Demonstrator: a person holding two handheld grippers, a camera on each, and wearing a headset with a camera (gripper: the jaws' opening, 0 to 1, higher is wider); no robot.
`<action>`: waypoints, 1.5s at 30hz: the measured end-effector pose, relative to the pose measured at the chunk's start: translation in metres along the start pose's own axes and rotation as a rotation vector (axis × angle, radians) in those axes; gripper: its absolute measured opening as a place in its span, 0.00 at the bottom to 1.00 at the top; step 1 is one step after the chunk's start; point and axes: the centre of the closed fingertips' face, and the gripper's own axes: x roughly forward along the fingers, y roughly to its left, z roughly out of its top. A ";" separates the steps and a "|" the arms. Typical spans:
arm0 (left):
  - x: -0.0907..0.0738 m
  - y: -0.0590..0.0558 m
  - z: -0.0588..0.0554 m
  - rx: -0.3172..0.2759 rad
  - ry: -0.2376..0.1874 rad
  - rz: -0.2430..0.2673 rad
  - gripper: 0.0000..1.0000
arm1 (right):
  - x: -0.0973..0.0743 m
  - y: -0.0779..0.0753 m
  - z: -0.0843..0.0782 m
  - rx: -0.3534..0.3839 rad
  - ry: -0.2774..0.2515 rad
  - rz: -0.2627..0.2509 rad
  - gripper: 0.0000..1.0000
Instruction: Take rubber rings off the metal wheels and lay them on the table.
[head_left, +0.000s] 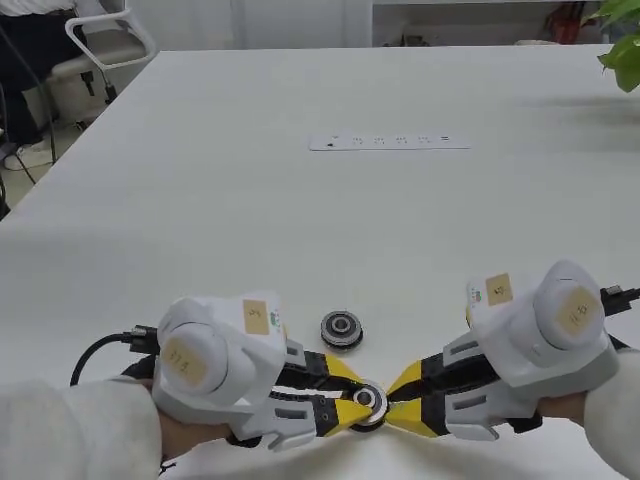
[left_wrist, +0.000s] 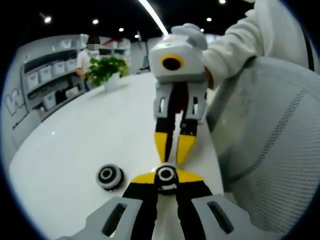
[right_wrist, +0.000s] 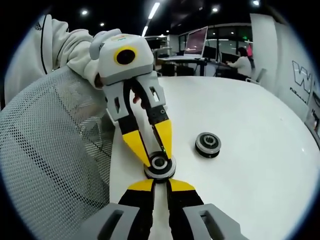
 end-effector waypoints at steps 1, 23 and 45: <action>0.000 0.000 0.000 -0.001 0.000 0.000 0.14 | 0.000 0.000 0.000 -0.001 0.002 -0.001 0.06; 0.000 0.000 0.000 -0.003 -0.005 -0.002 0.14 | 0.003 0.000 0.001 0.060 0.003 -0.009 0.24; 0.000 -0.001 0.000 -0.001 -0.007 -0.002 0.14 | 0.008 0.001 0.007 -0.016 -0.015 -0.006 0.21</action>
